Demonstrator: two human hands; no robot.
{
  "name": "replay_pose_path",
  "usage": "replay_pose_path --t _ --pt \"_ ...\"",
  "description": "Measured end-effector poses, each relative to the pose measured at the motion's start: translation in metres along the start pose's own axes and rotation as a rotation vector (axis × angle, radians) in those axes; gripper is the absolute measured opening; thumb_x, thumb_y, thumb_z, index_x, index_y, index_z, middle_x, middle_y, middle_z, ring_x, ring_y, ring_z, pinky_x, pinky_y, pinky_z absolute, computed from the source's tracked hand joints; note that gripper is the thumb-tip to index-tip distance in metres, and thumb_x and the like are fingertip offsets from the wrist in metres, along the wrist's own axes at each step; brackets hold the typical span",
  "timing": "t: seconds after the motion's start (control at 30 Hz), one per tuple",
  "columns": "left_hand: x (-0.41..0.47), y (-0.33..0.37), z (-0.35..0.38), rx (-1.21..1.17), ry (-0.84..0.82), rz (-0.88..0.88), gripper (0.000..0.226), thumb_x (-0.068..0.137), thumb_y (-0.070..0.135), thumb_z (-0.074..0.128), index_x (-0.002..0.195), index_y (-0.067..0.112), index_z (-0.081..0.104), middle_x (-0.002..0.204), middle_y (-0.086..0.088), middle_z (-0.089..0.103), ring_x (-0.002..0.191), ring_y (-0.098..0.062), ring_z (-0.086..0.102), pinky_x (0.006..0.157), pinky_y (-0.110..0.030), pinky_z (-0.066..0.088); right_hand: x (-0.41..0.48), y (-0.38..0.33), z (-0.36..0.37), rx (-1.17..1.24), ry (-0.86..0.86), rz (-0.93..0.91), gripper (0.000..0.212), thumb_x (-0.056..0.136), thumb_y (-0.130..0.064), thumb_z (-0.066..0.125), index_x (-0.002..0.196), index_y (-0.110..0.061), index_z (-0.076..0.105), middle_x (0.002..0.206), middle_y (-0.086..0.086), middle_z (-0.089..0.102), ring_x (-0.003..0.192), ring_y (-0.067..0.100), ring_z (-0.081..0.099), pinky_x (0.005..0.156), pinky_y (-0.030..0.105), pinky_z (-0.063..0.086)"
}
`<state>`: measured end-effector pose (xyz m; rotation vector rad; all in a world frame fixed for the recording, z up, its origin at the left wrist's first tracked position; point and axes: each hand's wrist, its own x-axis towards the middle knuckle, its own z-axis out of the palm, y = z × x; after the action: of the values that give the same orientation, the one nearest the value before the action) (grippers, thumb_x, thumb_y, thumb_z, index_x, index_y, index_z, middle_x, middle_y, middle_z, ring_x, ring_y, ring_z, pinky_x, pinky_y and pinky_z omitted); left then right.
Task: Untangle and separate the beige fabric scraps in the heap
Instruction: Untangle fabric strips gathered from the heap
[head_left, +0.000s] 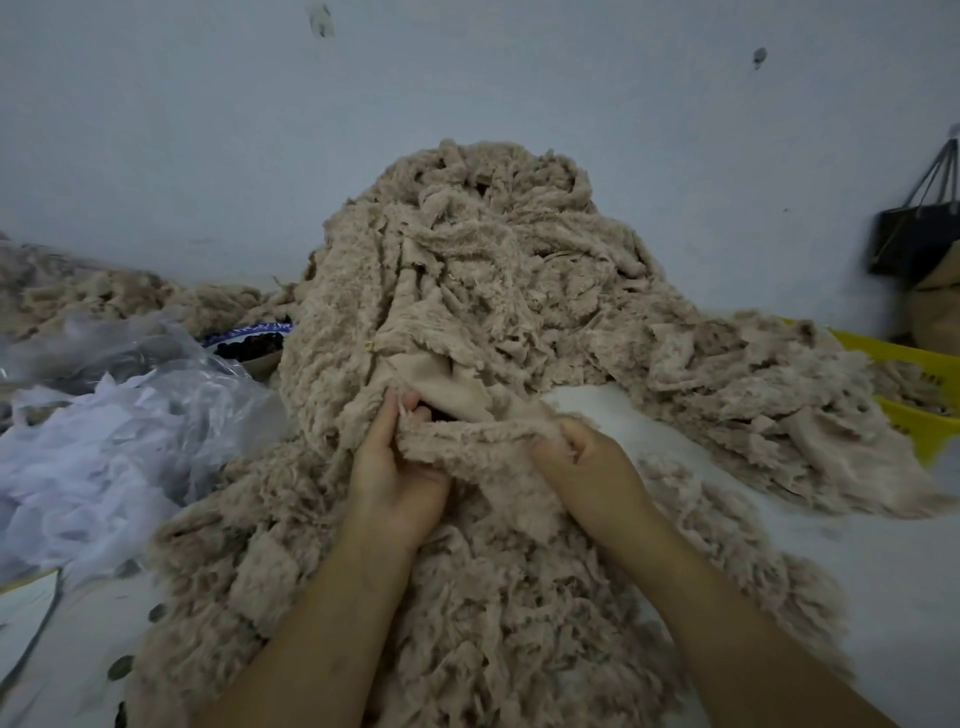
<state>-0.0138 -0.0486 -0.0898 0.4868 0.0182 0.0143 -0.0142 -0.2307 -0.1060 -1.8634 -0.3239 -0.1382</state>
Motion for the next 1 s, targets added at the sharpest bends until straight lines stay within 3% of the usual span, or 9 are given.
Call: replay_pose_path --t 0.07,0.13,0.2,0.27,0.33,0.47,0.73,0.87,1.0 --pt "0.0 -0.004 0.001 0.116 -0.075 -0.037 0.032 0.089 0.036 0.057 0.067 0.016 0.069 0.05 0.006 0.046 0.047 -0.009 0.051 0.064 -0.027 0.054 0.002 -0.002 -0.002 0.051 0.05 0.037 0.032 0.094 -0.037 0.053 0.066 -0.023 0.047 0.059 -0.006 0.043 0.055 0.014 0.04 0.055 0.023 0.034" --pt "-0.002 -0.011 0.001 0.366 -0.12 -0.04 0.035 0.09 0.039 0.054 0.07 0.015 0.07 0.048 0.006 0.04 0.046 -0.009 0.045 0.06 -0.025 0.051 0.004 -0.001 -0.002 0.172 0.031 0.119 0.028 0.091 -0.05 0.044 0.08 -0.029 0.059 0.082 -0.011 0.059 0.079 0.013 0.056 0.074 0.029 0.046" --pt "-0.005 -0.02 0.002 0.619 -0.124 0.002 0.036 0.088 0.043 0.056 0.079 0.013 0.075 0.058 0.001 0.057 0.061 -0.013 0.061 0.074 -0.029 0.053 0.003 0.001 0.0 0.2 0.028 0.162 0.051 0.095 -0.064 0.034 0.124 -0.034 0.063 0.129 -0.011 0.061 0.123 0.013 0.054 0.107 0.038 0.041" --pt "-0.008 -0.028 0.002 0.754 -0.085 0.035 0.04 0.087 0.048 0.058 0.098 0.016 0.078 0.092 -0.003 0.076 0.093 -0.017 0.073 0.087 -0.034 0.056 0.001 0.002 0.003 0.119 0.024 0.047 0.057 0.091 -0.076 0.031 0.128 -0.043 0.06 0.139 -0.015 0.055 0.132 0.003 0.045 0.111 0.031 0.035" --pt "-0.01 -0.032 0.003 0.807 -0.073 0.052 0.042 0.087 0.054 0.056 0.111 0.026 0.077 0.117 0.0 0.074 0.11 -0.016 0.069 0.093 -0.036 0.056 -0.002 -0.003 0.01 0.042 -0.054 -0.027 0.058 0.082 -0.082 0.036 0.109 -0.041 0.065 0.12 -0.019 0.063 0.117 -0.007 0.053 0.097 0.024 0.043" --pt "-0.013 -0.029 0.007 0.763 -0.075 -0.05 0.04 0.087 0.054 0.053 0.111 0.032 0.076 0.119 0.007 0.073 0.109 -0.009 0.069 0.091 -0.031 0.058 -0.001 -0.003 0.025 -0.176 -0.166 -0.123 0.039 0.094 -0.06 0.05 0.076 -0.026 0.051 0.074 -0.013 0.052 0.063 -0.004 0.049 0.057 0.014 0.037" --pt "0.007 -0.009 -0.001 0.139 0.165 -0.072 0.018 0.094 0.025 0.059 0.092 0.01 0.068 0.067 -0.001 0.066 0.063 -0.012 0.061 0.065 -0.024 0.052 -0.008 -0.002 0.025 -0.336 -0.469 -0.162 0.04 0.097 -0.039 0.053 0.064 -0.024 0.036 0.059 -0.011 0.036 0.053 0.003 0.033 0.05 0.025 0.023" --pt "0.012 -0.002 -0.006 0.288 0.253 0.098 0.033 0.104 0.031 0.047 0.13 0.015 0.06 0.126 -0.007 0.066 0.118 -0.024 0.06 0.102 -0.041 0.049 -0.011 -0.005 0.023 -0.327 -0.5 -0.16 0.041 0.088 -0.044 0.054 0.062 -0.023 0.031 0.062 -0.005 0.031 0.056 0.007 0.031 0.055 0.031 0.021" --pt "0.009 -0.009 -0.01 0.925 0.25 0.354 0.028 0.103 0.013 0.049 0.129 0.011 0.059 0.123 -0.004 0.065 0.088 -0.006 0.062 0.071 -0.012 0.051 -0.012 -0.005 0.022 -0.358 -0.483 -0.178 0.046 0.089 -0.032 0.058 0.058 -0.025 0.025 0.055 -0.008 0.025 0.052 0.005 0.028 0.054 0.03 0.02"
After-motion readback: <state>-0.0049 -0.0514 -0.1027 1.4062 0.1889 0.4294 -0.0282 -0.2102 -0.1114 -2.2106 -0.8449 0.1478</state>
